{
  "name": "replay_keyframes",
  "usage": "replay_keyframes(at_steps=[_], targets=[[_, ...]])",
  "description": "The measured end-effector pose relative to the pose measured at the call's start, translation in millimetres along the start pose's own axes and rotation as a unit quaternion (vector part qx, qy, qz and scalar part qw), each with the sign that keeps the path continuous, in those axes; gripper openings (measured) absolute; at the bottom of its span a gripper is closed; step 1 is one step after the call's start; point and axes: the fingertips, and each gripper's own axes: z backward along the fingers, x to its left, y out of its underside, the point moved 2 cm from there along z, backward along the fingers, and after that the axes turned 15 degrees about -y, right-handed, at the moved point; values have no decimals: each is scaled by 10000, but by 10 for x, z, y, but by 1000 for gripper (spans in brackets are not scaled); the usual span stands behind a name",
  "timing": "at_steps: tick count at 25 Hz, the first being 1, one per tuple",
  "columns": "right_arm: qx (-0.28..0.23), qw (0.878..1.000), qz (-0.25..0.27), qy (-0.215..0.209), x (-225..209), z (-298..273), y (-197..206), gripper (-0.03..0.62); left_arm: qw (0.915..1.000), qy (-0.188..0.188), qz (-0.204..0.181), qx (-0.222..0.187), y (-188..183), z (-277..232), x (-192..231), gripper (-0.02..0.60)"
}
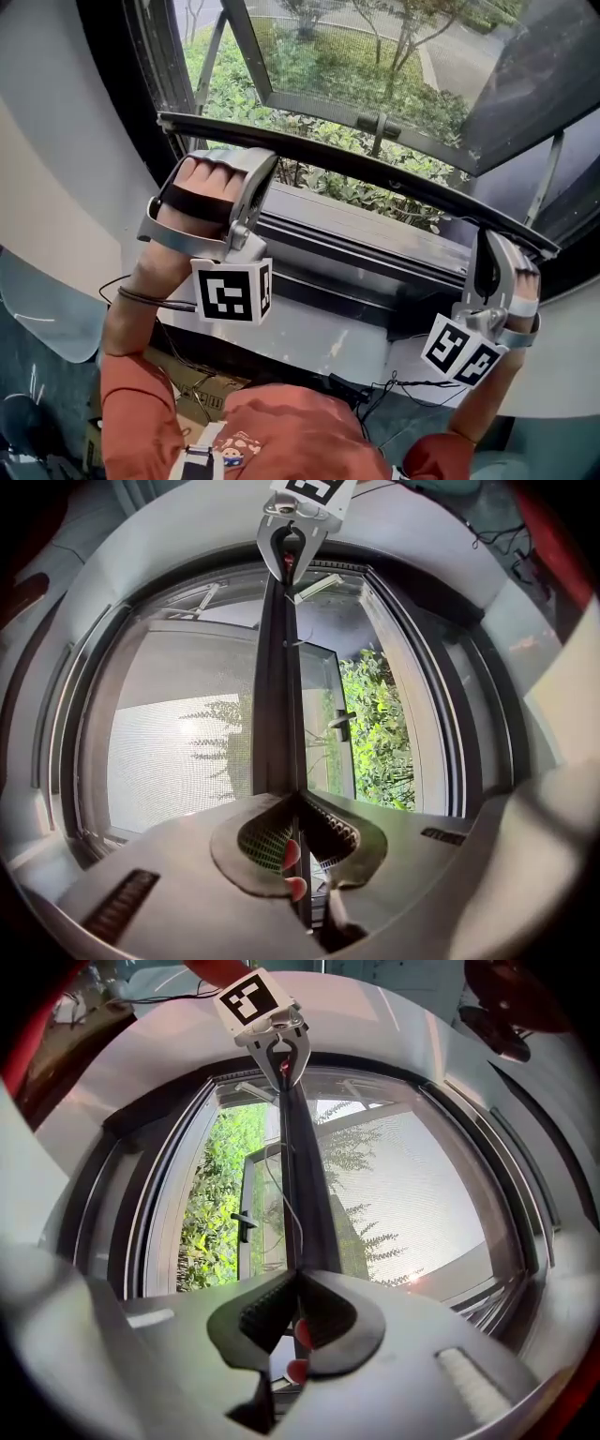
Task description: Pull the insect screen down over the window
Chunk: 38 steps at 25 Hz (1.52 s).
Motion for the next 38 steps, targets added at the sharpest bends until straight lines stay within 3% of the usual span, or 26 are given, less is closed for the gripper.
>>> replay_keyframes(at_steps=[15, 23, 38], targets=[[216, 9976, -126, -643, 577, -121, 100, 25, 9979, 653, -26, -33, -61, 153, -549, 25], [301, 9913, -152, -1270, 928, -208, 61, 23, 9930, 1183, -32, -56, 5, 261, -926, 25], [283, 9814, -352, -1867, 1322, -254, 172, 21, 9846, 1746, 114, -62, -76, 383, -1324, 24]])
